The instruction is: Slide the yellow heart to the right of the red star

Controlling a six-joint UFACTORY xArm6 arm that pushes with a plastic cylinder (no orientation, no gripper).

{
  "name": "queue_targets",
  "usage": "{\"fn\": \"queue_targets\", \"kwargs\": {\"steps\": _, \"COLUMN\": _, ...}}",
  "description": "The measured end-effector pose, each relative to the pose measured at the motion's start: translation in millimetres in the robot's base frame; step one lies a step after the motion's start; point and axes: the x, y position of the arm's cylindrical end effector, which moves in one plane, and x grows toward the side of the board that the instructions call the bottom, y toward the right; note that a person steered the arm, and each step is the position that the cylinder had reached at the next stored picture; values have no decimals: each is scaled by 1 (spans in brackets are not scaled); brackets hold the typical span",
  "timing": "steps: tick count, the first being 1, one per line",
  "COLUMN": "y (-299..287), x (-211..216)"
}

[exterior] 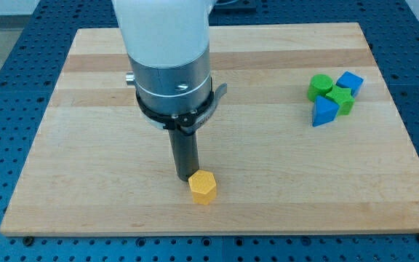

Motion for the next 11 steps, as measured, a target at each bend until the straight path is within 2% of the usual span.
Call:
{"fn": "queue_targets", "kwargs": {"steps": 1, "y": -14, "x": -14}}
{"fn": "queue_targets", "kwargs": {"steps": 3, "y": -75, "x": -90}}
{"fn": "queue_targets", "kwargs": {"steps": 5, "y": -80, "x": -183}}
{"fn": "queue_targets", "kwargs": {"steps": 6, "y": -66, "x": -210}}
{"fn": "queue_targets", "kwargs": {"steps": 9, "y": 15, "x": -201}}
{"fn": "queue_targets", "kwargs": {"steps": 11, "y": 44, "x": -179}}
